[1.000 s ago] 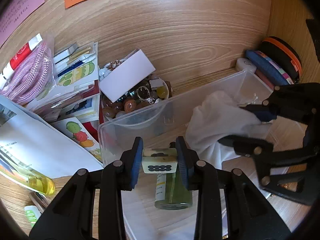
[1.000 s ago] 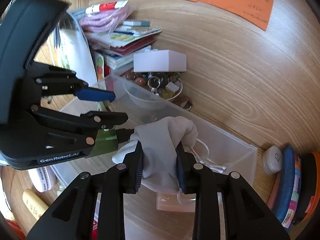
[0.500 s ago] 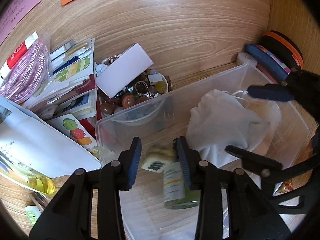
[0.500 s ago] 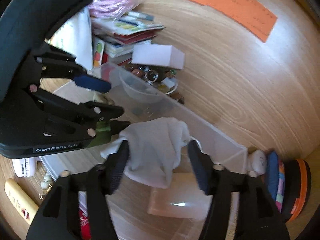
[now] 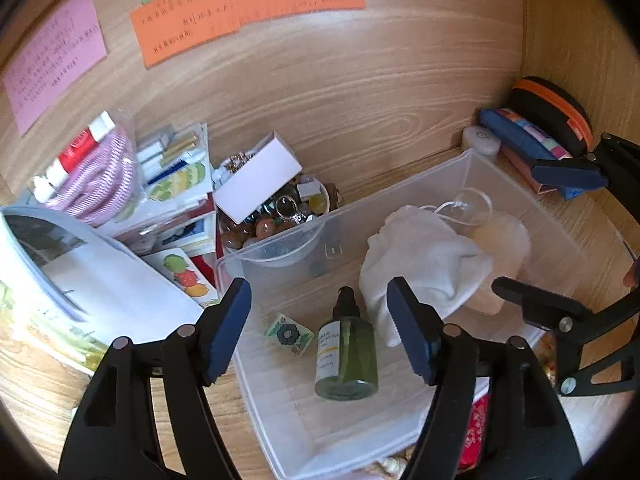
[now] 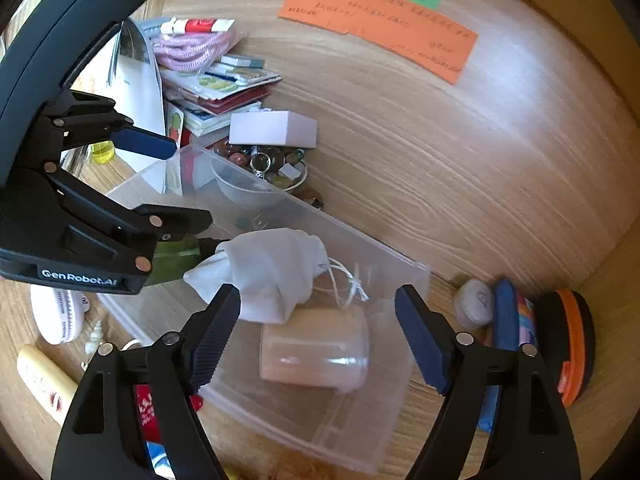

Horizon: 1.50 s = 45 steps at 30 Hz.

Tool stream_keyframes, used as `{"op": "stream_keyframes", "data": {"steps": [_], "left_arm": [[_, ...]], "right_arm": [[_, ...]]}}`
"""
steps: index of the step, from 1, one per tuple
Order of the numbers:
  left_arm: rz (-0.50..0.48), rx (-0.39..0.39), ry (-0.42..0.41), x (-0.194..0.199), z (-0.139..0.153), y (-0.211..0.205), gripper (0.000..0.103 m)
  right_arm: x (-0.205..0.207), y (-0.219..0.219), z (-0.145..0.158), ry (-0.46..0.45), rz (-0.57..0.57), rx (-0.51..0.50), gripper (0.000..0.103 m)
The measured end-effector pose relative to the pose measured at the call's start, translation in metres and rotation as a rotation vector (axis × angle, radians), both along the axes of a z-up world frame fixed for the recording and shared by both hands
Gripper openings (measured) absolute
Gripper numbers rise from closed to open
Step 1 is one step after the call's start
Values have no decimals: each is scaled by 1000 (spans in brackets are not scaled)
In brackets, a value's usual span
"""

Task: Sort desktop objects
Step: 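Carry the square item and white bag into the plastic box and release both, then withdraw both tools from the plastic box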

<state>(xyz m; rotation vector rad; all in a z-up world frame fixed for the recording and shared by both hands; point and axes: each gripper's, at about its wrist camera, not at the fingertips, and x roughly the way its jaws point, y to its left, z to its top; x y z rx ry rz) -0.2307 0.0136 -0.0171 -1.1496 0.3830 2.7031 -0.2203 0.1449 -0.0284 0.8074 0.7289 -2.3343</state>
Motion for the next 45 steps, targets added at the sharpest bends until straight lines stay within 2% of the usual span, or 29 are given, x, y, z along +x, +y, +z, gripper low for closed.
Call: {"op": "stream_keyframes", "data": {"steps": [7, 9, 11, 16, 18, 21, 26, 30, 34, 39, 45], "left_arm": [[21, -11, 57, 25, 24, 2, 74], [25, -6, 77, 35, 32, 3, 78], [30, 1, 101, 48, 41, 3, 86], [34, 26, 139, 78, 56, 0, 90], [34, 47, 138, 89, 59, -4, 94], [40, 72, 145, 107, 61, -10, 95], [65, 93, 162, 134, 59, -19, 97], [91, 127, 165, 151, 50, -32, 97], [123, 155, 139, 159, 33, -42, 98], [148, 207, 49, 159, 0, -53, 98], [153, 241, -41, 151, -40, -55, 98]], "right_arm": [[22, 19, 25, 28, -19, -52, 82], [31, 25, 33, 40, -55, -66, 83], [40, 30, 40, 57, -58, -76, 83], [64, 47, 56, 74, -59, -131, 86], [74, 54, 62, 91, -69, -153, 88], [91, 65, 67, 112, -82, -194, 96], [115, 82, 69, 142, -95, -246, 97], [131, 95, 60, 144, -113, -270, 101], [134, 102, 40, 111, -152, -257, 102], [131, 104, 5, 37, -186, -218, 102], [132, 105, -29, -42, -218, -238, 102]]}}
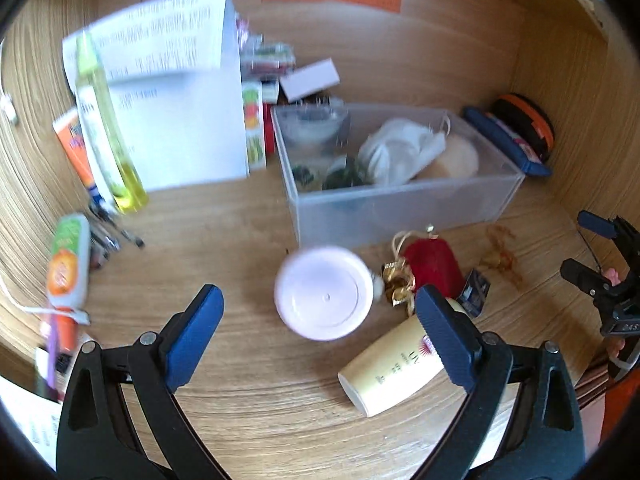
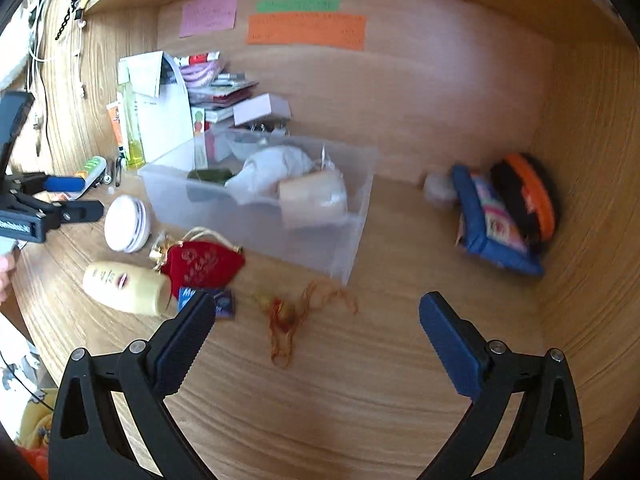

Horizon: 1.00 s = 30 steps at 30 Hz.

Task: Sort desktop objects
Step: 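Withdraw both tools from the plastic box, then grasp the pink round jar with the left tool while the right tool grasps the gold ornament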

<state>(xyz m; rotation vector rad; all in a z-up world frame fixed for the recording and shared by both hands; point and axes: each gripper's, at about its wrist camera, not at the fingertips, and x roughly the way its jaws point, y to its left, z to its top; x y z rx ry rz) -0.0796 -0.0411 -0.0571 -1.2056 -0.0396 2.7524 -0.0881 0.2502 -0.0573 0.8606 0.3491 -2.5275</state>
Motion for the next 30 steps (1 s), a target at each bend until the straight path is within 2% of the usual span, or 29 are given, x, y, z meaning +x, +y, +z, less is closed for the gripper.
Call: {"op": "stream_keyframes", "data": {"steps": [8, 13, 15, 17, 20, 24, 27, 30], "left_arm": [[0, 64, -64, -15, -26, -3, 98], [24, 56, -34, -19, -29, -5, 97], [18, 66, -29, -22, -28, -5, 91], [8, 61, -31, -24, -28, -4, 78], [4, 54, -36, -27, -30, -1, 77], [13, 54, -27, -29, -32, 0, 75], [21, 60, -30, -32, -35, 1, 75], [18, 88, -52, -36, -37, -1, 66]], "right_arm": [[-14, -3, -27, -117, 6, 11, 102], [-29, -4, -38, -183, 12, -10, 101], [-33, -6, -42, -188, 8, 5, 100], [-37, -9, -45, -205, 21, 6, 100], [-42, -13, -48, -216, 31, 17, 99], [-49, -19, -48, -233, 48, 19, 88], [-53, -25, -51, -234, 55, 35, 74], [-55, -30, -55, -240, 60, 56, 66]]}}
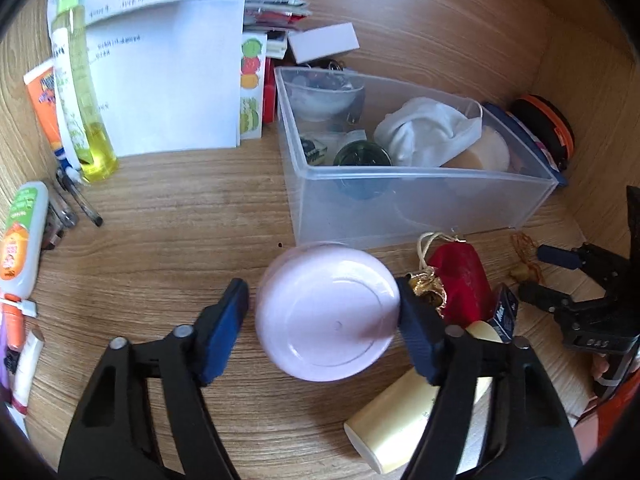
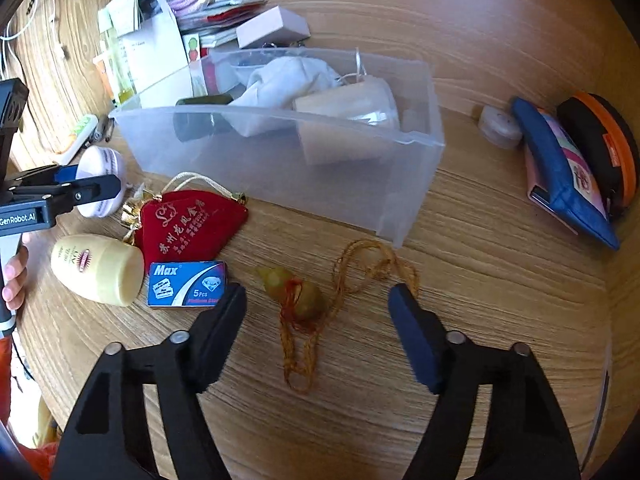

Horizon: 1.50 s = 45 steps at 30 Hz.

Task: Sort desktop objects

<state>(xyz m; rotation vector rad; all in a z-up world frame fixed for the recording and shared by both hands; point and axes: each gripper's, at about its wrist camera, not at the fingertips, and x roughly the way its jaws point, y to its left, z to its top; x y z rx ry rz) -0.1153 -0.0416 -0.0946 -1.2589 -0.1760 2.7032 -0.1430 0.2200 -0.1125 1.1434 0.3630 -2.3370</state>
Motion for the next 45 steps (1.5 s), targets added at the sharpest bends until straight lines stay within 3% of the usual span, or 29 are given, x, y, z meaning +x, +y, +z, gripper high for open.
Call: {"op": "stream_keyframes", "data": {"steps": [8, 11, 13, 17, 25, 32, 45], "left_arm": [[-10, 5, 4, -1, 1, 1, 65], [-12, 1, 7, -1, 1, 1, 65], [-14, -1, 9, 0, 1, 1, 65], [-11, -10, 11, 1, 1, 0, 65], [0, -15, 18, 3, 7, -8, 65], [29, -5, 52, 21, 19, -20, 65], [51, -19, 181, 60, 73, -28, 65]], "right_arm": [[-1, -6, -2, -13, 26, -1, 56], [-1, -8, -2, -9, 34, -2, 45], [0, -9, 0, -6, 43, -8, 30], [1, -9, 0, -9, 52, -20, 17], [10, -1, 3, -8, 46, -68, 17], [26, 18, 20, -27, 35, -202, 17], [49, 43, 58, -12, 47, -342, 17]]}}
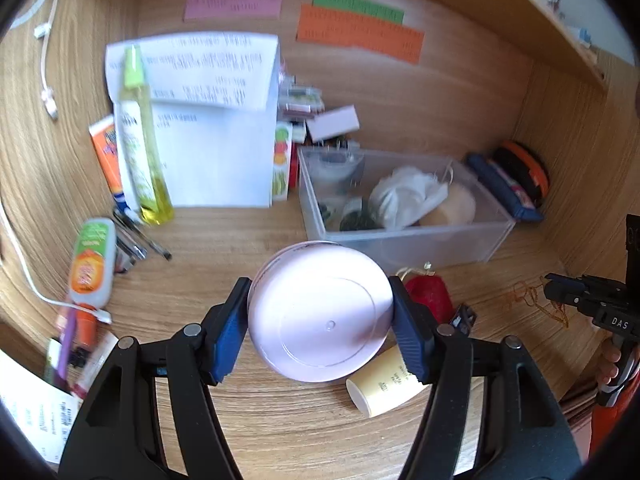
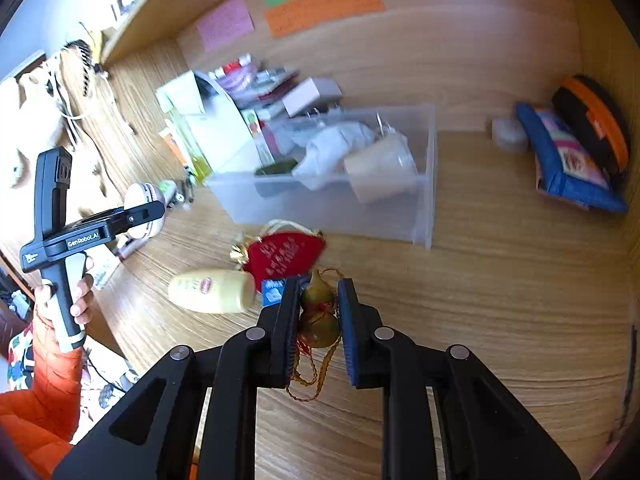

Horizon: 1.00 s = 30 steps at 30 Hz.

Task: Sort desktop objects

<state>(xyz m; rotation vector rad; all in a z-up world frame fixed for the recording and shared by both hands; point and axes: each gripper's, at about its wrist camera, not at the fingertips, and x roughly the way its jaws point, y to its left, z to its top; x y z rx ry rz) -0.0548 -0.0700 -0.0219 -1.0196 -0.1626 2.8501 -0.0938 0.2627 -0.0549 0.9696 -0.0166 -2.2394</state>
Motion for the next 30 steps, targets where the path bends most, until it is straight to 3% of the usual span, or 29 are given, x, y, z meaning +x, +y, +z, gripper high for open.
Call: {"op": "stream_keyframes", "data": {"steps": [10, 18, 30], "left_arm": [[-14, -7, 115, 3, 48, 7, 65], [-41, -4, 137, -21, 68, 11, 65], [-60, -13, 128, -66, 79, 21, 65]], "right_arm": [[5, 3, 53, 116, 16, -17, 17], [-5, -10, 84, 195, 32, -17, 17], [-43, -45, 101, 244, 59, 36, 17]]}}
